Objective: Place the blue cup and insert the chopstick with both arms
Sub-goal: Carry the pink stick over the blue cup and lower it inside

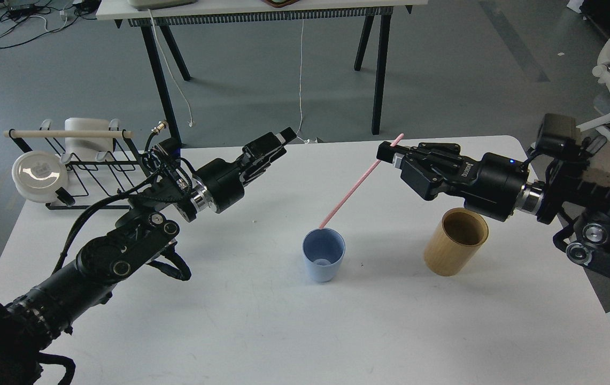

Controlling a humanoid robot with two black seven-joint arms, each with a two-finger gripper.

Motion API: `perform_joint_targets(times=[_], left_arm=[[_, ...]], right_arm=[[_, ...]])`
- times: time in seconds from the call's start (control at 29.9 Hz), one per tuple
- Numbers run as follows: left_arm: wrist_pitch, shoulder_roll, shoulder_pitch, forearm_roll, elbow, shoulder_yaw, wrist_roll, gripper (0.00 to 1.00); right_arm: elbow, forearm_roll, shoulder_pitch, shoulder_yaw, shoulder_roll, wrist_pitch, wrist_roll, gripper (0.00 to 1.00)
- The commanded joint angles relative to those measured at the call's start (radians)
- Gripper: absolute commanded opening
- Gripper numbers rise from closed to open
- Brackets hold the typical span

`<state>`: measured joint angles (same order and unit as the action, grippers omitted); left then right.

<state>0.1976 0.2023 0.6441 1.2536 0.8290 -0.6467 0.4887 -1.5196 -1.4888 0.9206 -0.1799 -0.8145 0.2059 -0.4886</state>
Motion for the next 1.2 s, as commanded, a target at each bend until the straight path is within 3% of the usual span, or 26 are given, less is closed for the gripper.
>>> perform_joint_targets(times=[0.0, 0.63, 0.87, 1.0, 1.07, 1.17], left_arm=[[-0.001, -0.001, -0.001, 0.000, -0.001, -0.001, 0.000, 0.66], [-0.001, -0.001, -0.014, 0.000, 0.001, -0.002, 0.000, 0.66], [-0.001, -0.006, -0.014, 0.000, 0.001, -0.002, 0.000, 0.66], [-0.001, -0.009, -0.015, 0.000, 0.001, -0.002, 0.000, 0.66], [-0.003, -0.009, -0.015, 0.001, 0.001, 0.001, 0.000, 0.66], [-0.001, -0.008, -0.015, 0.001, 0.001, 0.001, 0.000, 0.66]], right_arm=[[0.030, -0.013, 0.041, 0.049, 0.040, -0.008, 0.000, 0.01], [0.145, -0.097, 0.075, 0.149, 0.138, -0.008, 0.000, 0.03], [0.148, -0.087, 0.070, 0.155, 0.164, 0.001, 0.000, 0.43], [0.147, -0.080, 0.073, 0.149, 0.163, 0.004, 0.000, 0.91], [0.145, -0.074, 0.073, 0.148, 0.161, 0.004, 0.000, 0.96], [0.139, -0.071, 0.073, 0.139, 0.158, 0.006, 0.000, 0.98]])
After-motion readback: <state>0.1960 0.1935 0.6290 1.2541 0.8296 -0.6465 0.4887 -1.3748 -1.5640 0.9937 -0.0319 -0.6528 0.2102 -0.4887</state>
